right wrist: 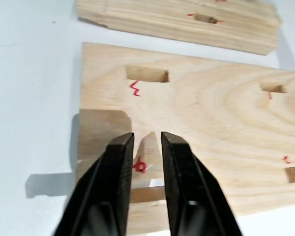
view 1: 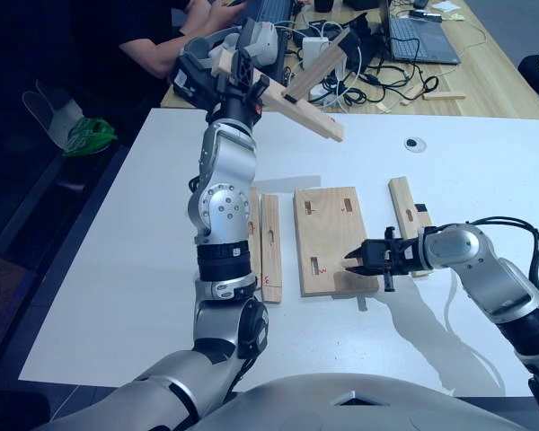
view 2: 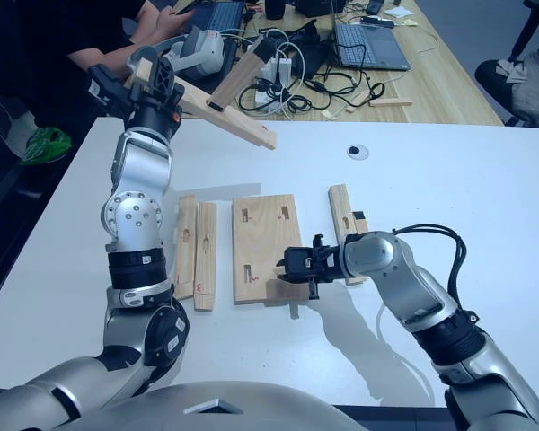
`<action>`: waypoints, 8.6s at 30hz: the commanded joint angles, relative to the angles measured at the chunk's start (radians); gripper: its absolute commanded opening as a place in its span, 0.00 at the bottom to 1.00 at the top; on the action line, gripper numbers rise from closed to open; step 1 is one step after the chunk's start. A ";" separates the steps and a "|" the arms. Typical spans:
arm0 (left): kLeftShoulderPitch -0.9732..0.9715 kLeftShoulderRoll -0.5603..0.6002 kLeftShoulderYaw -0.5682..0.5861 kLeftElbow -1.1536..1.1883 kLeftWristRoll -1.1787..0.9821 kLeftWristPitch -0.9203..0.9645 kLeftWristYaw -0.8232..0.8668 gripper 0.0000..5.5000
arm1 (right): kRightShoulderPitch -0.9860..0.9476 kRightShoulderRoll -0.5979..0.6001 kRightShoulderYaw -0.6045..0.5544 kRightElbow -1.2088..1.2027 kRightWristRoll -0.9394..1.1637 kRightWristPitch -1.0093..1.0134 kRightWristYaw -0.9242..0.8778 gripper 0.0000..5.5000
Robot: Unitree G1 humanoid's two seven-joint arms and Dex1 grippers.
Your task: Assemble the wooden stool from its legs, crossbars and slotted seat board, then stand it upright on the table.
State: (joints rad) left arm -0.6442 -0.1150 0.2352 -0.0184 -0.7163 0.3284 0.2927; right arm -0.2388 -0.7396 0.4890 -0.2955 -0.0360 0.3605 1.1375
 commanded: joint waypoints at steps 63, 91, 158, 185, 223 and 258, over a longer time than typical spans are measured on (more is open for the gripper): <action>0.349 0.562 0.066 -0.530 -0.575 0.746 0.270 0.18 | 0.157 0.251 -0.366 0.319 0.051 -0.073 -0.492 0.00; 0.650 0.413 -0.359 -0.446 0.207 0.130 -0.229 0.18 | 0.053 0.255 -0.384 0.467 0.032 -0.180 -0.518 0.00; 0.778 0.784 -0.175 -0.041 0.496 0.252 -0.933 0.79 | 0.152 0.380 -0.467 0.277 0.246 0.132 -0.586 0.00; 0.390 0.655 0.093 0.115 0.392 0.038 -0.697 0.37 | -0.395 0.533 -0.830 0.228 0.681 0.206 -0.903 0.08; 0.071 0.629 -0.279 -0.023 0.554 -0.601 -1.060 0.37 | -0.539 0.409 -0.835 0.051 1.513 0.485 -0.923 0.27; 0.196 0.443 0.106 0.125 0.482 -0.217 -0.379 0.94 | -0.022 0.196 -0.934 -0.150 1.172 0.405 -1.115 0.19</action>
State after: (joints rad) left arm -0.5150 0.3878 0.3648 0.1731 -0.2015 0.0546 -0.0942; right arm -0.3108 -0.5288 -0.4198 -0.3955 1.0961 0.7266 0.0461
